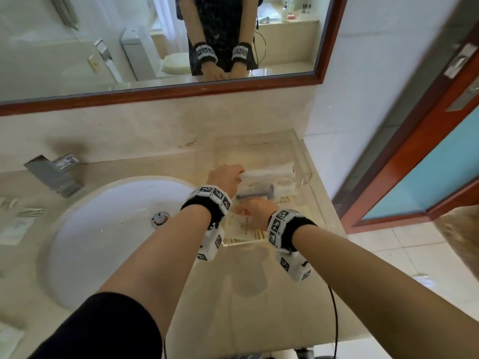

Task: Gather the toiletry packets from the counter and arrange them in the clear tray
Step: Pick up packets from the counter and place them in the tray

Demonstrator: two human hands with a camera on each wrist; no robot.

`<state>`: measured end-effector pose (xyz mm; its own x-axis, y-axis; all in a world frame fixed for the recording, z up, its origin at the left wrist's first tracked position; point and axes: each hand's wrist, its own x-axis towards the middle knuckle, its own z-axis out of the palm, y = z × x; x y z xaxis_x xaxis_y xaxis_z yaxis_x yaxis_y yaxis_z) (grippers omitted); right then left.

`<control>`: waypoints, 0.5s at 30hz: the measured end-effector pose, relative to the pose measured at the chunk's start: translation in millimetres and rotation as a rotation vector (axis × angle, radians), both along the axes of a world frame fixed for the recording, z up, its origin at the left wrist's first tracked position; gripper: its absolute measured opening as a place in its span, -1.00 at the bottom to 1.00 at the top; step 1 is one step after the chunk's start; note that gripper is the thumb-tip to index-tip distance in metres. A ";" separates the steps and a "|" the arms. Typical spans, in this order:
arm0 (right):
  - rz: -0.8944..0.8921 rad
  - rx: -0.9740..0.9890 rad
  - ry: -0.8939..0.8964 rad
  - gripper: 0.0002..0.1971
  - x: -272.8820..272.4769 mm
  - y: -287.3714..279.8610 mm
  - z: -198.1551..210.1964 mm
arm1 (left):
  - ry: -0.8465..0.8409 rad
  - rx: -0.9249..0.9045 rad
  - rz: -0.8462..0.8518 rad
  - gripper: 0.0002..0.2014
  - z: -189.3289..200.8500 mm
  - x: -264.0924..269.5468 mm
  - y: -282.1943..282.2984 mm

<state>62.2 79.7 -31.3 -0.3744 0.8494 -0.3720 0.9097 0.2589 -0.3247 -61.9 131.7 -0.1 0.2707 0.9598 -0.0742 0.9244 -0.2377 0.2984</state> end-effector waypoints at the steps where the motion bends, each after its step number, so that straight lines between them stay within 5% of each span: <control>1: 0.035 0.039 0.000 -0.60 -0.7 -0.3 -0.2 | 0.028 -0.021 -0.008 -0.73 -1.8 2.5 1.5; 5: 0.066 0.253 0.110 -0.70 4.9 -4.8 6.4 | 0.060 -0.048 -0.029 -0.76 -10.5 10.5 2.7; 9: -0.179 0.480 0.133 -0.77 24.2 0.2 9.2 | 0.080 0.057 -0.016 -0.75 -13.4 10.9 -0.3; 15: -0.403 0.424 0.101 -0.66 49.0 19.6 7.8 | -0.002 0.153 -0.098 -0.86 -12.1 -2.2 -3.0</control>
